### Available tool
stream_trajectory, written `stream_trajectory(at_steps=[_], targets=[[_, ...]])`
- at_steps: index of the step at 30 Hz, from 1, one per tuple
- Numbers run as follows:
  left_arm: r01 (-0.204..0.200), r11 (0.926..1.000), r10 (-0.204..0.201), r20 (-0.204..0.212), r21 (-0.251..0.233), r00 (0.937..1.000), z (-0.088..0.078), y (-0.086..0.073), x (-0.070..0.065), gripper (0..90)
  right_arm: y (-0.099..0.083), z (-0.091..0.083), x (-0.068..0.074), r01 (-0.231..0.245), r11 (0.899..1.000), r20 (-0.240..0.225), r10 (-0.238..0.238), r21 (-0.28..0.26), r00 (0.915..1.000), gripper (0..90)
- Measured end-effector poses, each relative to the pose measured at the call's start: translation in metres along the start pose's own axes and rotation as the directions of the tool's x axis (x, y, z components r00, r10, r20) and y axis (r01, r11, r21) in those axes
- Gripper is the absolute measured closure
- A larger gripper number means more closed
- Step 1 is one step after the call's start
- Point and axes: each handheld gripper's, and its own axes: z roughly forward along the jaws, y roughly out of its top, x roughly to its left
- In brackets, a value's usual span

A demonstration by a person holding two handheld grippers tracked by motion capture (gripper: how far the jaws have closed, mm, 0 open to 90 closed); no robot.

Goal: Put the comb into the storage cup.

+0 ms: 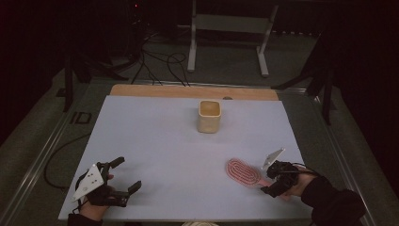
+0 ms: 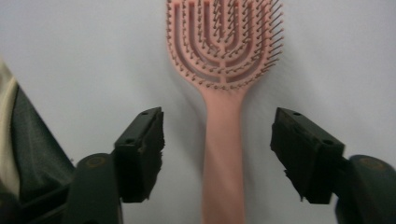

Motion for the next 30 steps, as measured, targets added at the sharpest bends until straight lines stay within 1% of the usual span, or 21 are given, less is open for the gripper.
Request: stream_trajectory(at_steps=[4, 5, 6, 7, 8, 10, 11, 14, 16, 17, 18, 19, 20, 23, 25, 28, 29, 30], targets=[[0.0, 1.0, 0.0, 0.0, 0.0, 1.0, 0.0, 0.0, 0.0, 0.3, 0.001, 0.004, -0.001, -0.004, 1.0, 0.005, 0.004, 0.016, 1.0, 31.7], [0.0, 1.0, 0.0, 0.001, -0.001, 1.0, 0.0, 0.0, 0.0, 0.3, 0.003, 0.007, 0.0, -0.001, 0.999, 0.003, 0.001, 0.035, 1.0, 39.2], [0.001, 1.0, -0.001, 0.0, -0.001, 1.0, 0.0, 0.0, 0.0, 0.3, 0.003, 0.007, 0.0, -0.001, 0.999, 0.003, 0.001, 0.035, 1.0, 39.2], [0.002, 1.0, -0.002, 0.001, -0.001, 1.0, 0.0, 0.0, 0.0, 0.2, 0.003, 0.007, 0.0, 0.01, 0.999, 0.003, -0.01, 0.046, 0.9999, 40.9], [0.003, 1.0, -0.003, 0.001, 0.0, 1.0, 0.0, 0.0, 0.0, 0.3, 0.005, 0.009, 0.001, 0.01, 0.998, 0.013, -0.011, 0.054, 0.9999, 46.9], [0.003, 1.0, -0.003, 0.001, 0.0, 1.0, 0.0, 0.0, 0.0, 0.3, 0.005, 0.01, 0.0, 0.013, 0.998, 0.018, -0.014, 0.062, 0.9997, 48.7], [0.003, 1.0, -0.003, 0.002, 0.0, 1.0, 0.0, 0.0, 0.0, 0.3, 0.007, 0.012, 0.0, 0.005, 0.997, 0.021, -0.007, 0.082, 0.9998, 53.7], [0.007, 1.0, -0.007, 0.001, -0.002, 1.0, 0.0, 0.0, 0.001, 0.3, 0.009, 0.015, 0.001, 0.006, 0.995, 0.015, -0.007, 0.104, 0.9999, 58.8], [0.006, 1.0, -0.006, 0.001, -0.002, 1.0, 0.0, 0.0, 0.001, 0.3, 0.01, 0.016, 0.001, 0.012, 0.994, 0.011, -0.014, 0.109, 0.9999, 60.1], [0.007, 1.0, -0.007, 0.003, -0.002, 1.0, 0.0, 0.0, 0.001, 0.3, 0.012, 0.018, 0.002, 0.009, 0.993, 0.009, -0.01, 0.121, 0.9999, 62.6], [0.006, 1.0, -0.006, 0.002, -0.001, 1.0, 0.0, 0.0, 0.001, 0.3, 0.013, 0.019, 0.003, 0.007, 0.991, 0.01, -0.008, 0.133, 0.9999, 63.7], [0.007, 1.0, -0.007, 0.003, -0.001, 1.0, 0.0, 0.0, 0.001, 0.3, 0.014, 0.021, 0.003, 0.003, 0.991, 0.024, -0.006, 0.136, 0.9997, 65.9], [0.008, 1.0, -0.008, 0.002, -0.002, 1.0, 0.0, 0.0, 0.001, 0.3, 0.015, 0.021, 0.002, 0.005, 0.989, 0.024, -0.009, 0.145, 0.9997, 67.1], [0.008, 1.0, -0.008, 0.001, -0.002, 1.0, 0.0, 0.0, 0.001, 0.3, 0.016, 0.023, 0.001, -0.001, 0.989, 0.028, -0.003, 0.15, 0.9996, 68.2], [0.008, 1.0, -0.008, 0.001, -0.001, 1.0, 0.0, 0.0, 0.001, 0.3, 0.017, 0.025, 0.002, -0.019, 0.987, 0.034, 0.014, 0.161, 0.9993, 68.3], [0.009, 1.0, -0.009, 0.002, -0.001, 1.0, 0.0, 0.0, 0.001, 0.3, 0.018, 0.026, 0.002, -0.008, 0.986, 0.029, 0.003, 0.165, 0.9996, 68.3], [0.008, 1.0, -0.008, 0.002, 0.0, 1.0, 0.0, 0.0, 0.001, 0.3, 0.02, 0.027, 0.002, -0.019, 0.984, 0.036, 0.013, 0.176, 0.9993, 68.4], [0.009, 1.0, -0.009, 0.002, -0.001, 1.0, 0.0, 0.0, 0.001, 0.3, 0.02, 0.028, 0.002, -0.02, 0.984, 0.032, 0.015, 0.175, 0.9994, 68.3]])
